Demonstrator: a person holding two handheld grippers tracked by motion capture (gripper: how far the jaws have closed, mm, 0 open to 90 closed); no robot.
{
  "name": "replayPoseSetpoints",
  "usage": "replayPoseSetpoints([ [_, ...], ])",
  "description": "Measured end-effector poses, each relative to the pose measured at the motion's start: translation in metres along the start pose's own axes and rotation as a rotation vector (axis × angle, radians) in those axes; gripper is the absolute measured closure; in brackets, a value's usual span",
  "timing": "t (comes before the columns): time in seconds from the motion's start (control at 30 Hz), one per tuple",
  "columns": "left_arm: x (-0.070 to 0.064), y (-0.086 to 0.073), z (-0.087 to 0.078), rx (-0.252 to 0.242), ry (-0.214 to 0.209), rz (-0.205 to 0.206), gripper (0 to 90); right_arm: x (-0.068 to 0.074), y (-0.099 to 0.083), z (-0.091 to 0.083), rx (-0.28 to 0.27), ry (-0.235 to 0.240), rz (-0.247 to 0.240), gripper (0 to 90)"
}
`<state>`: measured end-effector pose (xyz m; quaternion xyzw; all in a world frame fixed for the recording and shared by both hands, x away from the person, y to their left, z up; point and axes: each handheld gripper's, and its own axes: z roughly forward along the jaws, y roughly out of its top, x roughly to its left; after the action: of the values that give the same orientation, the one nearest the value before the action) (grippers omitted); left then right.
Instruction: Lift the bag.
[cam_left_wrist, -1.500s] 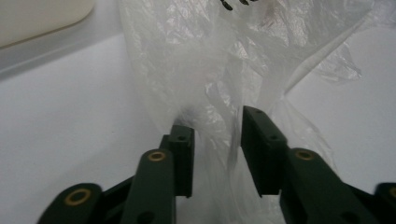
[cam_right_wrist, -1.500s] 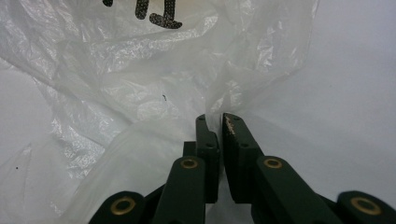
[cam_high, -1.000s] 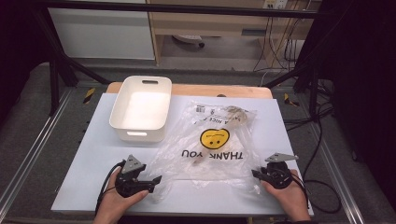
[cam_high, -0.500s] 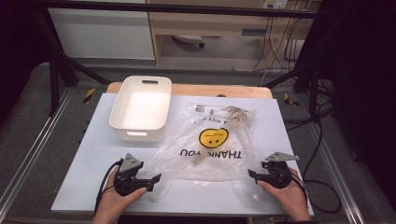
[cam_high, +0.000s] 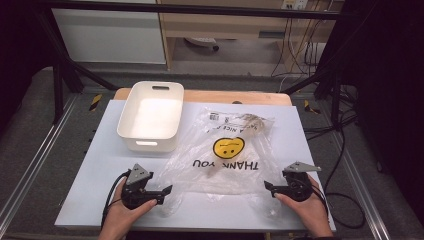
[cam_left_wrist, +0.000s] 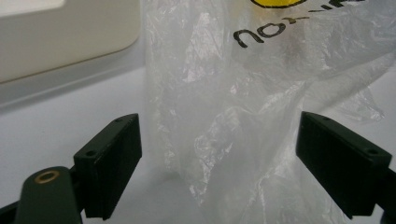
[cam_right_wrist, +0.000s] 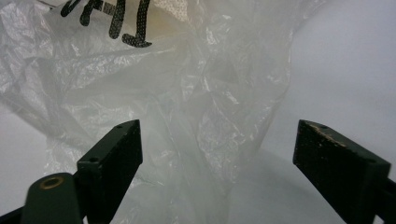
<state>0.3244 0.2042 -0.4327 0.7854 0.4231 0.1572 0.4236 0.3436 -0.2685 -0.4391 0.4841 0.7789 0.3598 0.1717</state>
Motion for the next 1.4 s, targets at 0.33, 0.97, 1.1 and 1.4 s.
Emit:
replayPoseSetpoints([
  [0.33,-0.001,0.002,0.0,-0.018,-0.012,0.003,11.6,0.001,0.005,-0.001,-0.055,0.006,0.034,6.6],
  [0.97,0.013,0.01,-0.017,-0.107,0.022,-0.052,11.2,0.004,0.012,-0.007,-0.169,0.008,0.019,5.2],
  [1.1,0.019,0.012,-0.024,-0.133,0.027,-0.066,11.0,0.002,0.013,-0.008,-0.191,0.002,0.033,5.1],
  [1.4,0.038,0.012,-0.043,-0.181,0.059,-0.097,10.9,-0.002,0.014,-0.012,-0.223,-0.012,0.05,5.2],
])
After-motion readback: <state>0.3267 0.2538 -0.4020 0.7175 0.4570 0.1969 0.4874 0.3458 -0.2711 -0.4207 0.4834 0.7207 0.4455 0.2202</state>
